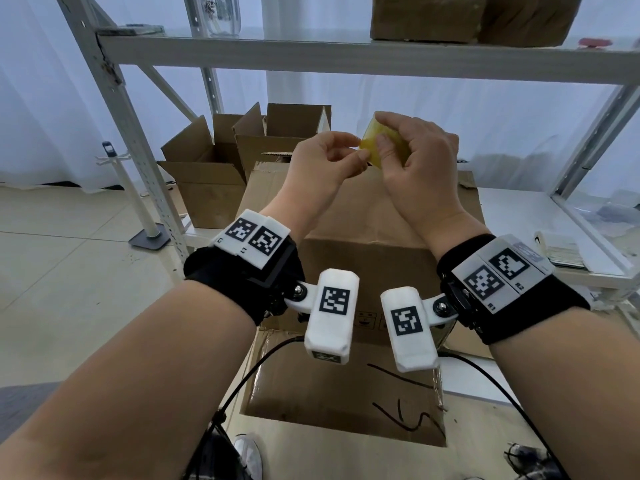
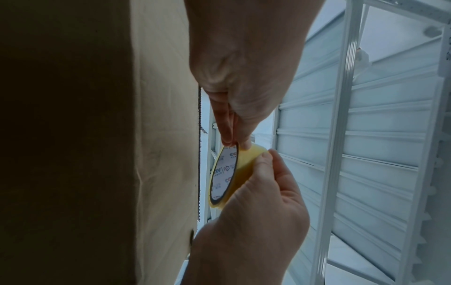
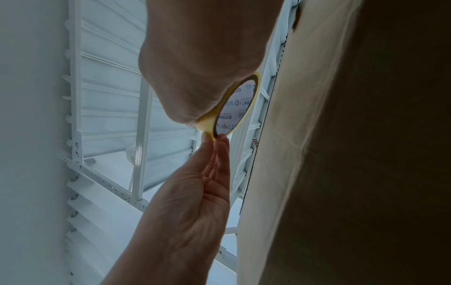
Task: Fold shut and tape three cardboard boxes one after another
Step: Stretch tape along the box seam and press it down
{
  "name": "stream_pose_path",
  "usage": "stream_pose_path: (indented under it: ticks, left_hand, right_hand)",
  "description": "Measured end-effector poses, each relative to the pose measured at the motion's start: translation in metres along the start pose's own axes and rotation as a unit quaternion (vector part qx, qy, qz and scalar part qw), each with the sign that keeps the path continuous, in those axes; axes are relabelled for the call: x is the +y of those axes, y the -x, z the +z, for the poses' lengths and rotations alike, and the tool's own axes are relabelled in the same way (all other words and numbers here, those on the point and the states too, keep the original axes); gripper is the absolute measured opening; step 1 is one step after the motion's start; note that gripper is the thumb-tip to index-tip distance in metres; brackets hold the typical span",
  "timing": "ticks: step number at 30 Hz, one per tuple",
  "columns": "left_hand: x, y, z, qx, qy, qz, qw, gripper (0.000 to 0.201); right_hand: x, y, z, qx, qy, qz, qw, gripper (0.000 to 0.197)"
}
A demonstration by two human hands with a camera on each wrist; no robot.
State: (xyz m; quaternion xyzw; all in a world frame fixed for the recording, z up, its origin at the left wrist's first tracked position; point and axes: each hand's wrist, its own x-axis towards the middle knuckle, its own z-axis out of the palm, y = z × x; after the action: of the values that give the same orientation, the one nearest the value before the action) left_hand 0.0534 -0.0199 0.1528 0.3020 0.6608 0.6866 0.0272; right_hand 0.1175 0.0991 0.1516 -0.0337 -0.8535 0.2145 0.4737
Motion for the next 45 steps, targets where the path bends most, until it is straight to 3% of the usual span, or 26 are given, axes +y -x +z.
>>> stream_pose_path:
  ticks: [9,14,20,27,35,39,41,45]
  left_hand:
    - [-0.003,0.0,0.009,-0.014,0.043,-0.02,0.999,0.004]
    - [0.003,-0.003,0.008,-0.025,0.032,-0.026,0.999,0.028]
    - [0.001,0.0,0.008,-0.002,0.018,0.0,1.0,0.004]
    - [0.004,0.001,0.008,-0.006,0.021,-0.009,1.0,0.034]
    - [0.001,0.001,0.003,-0.001,0.019,0.006,1.0,0.021]
    - [-0.003,0.002,0.003,-0.02,0.033,-0.008,0.999,0.003]
    - [-0.003,0.0,0.005,-0.02,0.033,-0.013,0.999,0.005]
    - [-0.003,-0.003,0.003,-0.029,0.021,-0.022,0.999,0.035]
  right_hand:
    - [0.006,0.001,0.003,0.011,-0.011,0.015,1.0,0.032]
    - [0.007,-0.001,0.001,0.014,-0.021,0.007,1.0,0.032]
    - [0.007,0.0,0.002,0.021,-0.022,0.006,1.0,0.033]
    - [0.006,-0.001,0.003,0.027,-0.035,0.004,0.999,0.033]
    - [0.006,0.0,0.005,0.035,-0.03,0.001,0.999,0.031]
    - [0.01,0.002,0.006,0.017,-0.04,0.003,0.999,0.031]
    - [0.012,0.001,0.004,0.01,-0.048,-0.001,0.999,0.032]
    - [0.012,0.0,0.003,0.004,-0.049,-0.007,0.999,0.033]
